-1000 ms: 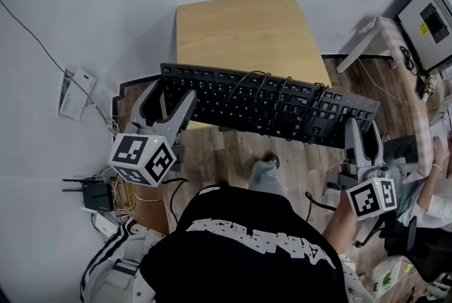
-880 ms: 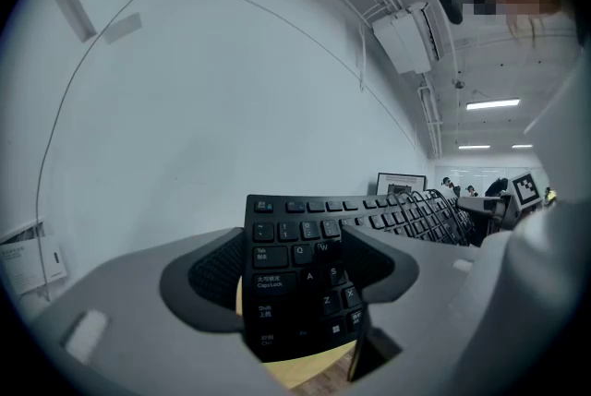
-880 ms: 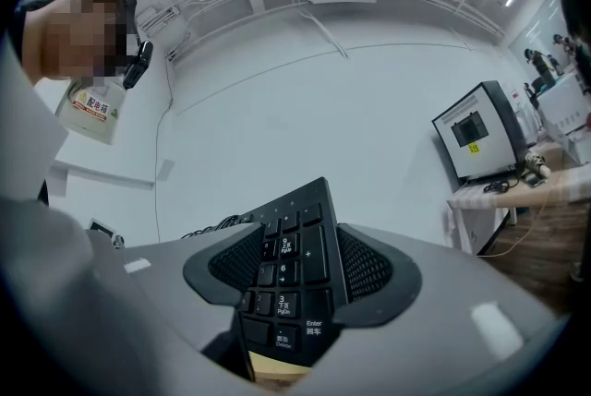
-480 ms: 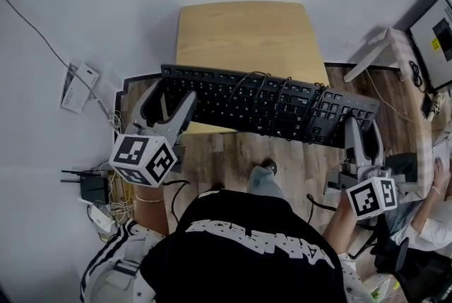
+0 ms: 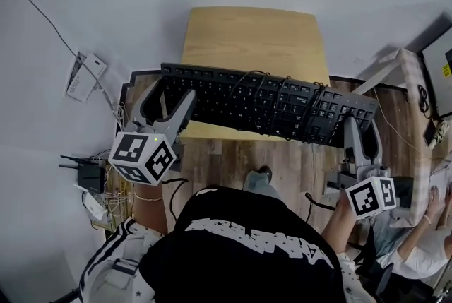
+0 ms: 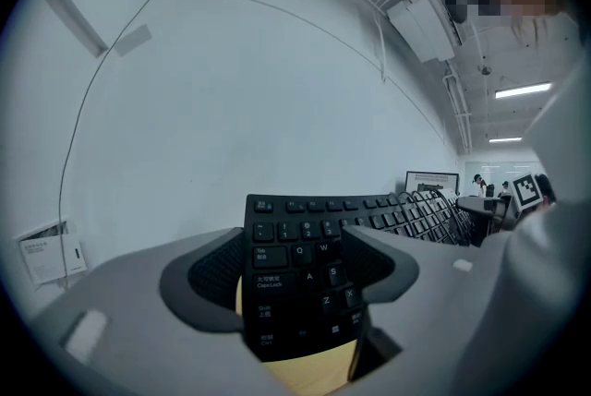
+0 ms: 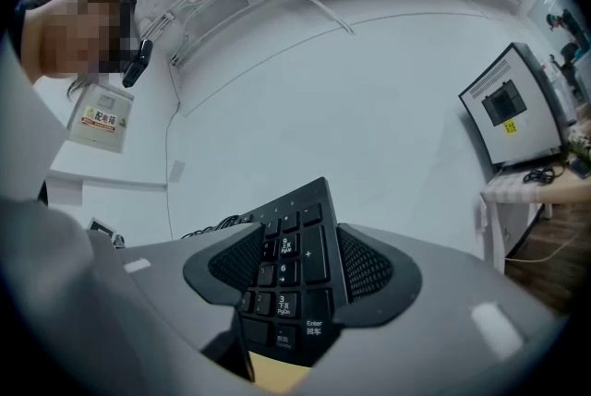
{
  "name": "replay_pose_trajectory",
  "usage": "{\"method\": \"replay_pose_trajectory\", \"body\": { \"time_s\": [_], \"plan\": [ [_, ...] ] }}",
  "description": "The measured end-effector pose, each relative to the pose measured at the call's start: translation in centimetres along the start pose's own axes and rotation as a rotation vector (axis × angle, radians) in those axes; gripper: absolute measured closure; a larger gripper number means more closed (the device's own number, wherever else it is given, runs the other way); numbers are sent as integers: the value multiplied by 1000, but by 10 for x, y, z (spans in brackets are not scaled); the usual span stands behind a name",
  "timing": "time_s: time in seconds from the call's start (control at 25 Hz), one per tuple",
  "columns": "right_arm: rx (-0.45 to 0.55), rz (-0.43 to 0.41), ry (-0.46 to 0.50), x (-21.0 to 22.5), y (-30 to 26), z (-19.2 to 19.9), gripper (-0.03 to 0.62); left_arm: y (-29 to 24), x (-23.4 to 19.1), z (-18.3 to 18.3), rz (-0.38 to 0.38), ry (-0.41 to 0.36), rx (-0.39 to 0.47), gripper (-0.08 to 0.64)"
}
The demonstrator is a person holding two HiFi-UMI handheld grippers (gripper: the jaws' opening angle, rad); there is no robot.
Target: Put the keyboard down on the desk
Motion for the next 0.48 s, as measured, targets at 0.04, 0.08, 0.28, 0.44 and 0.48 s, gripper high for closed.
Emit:
{"method": "replay_pose_trajectory", "body": {
  "time_s": [0.04,0.08,0.28,0.44,0.48],
  "plan": [
    [8,-9,-3,2,-1,2,336,1,1,0,-6,-7,8,247],
    [15,-20,-6,3,-3,3,336,1,1,-1,-12,-13,17,247],
    [-66,58,11,-8,0,-9,336,-10,-5,6,24,53,-71,247],
    [-119,160,52,-31,7,-23,336,-26,-18,12,103,122,-137,247],
    [-109,181,61,-37,10,-23,336,-31,-21,12,128,125,-137,247]
  ]
}}
Point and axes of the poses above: the fingertips, and each gripper's own axes: y backward along the fingers, x to its right, z out of its underside, the point moved 10 cm from there along y, backward along the fingers, and after that the axes turned 5 degrees about x, right-handed, at the moved point
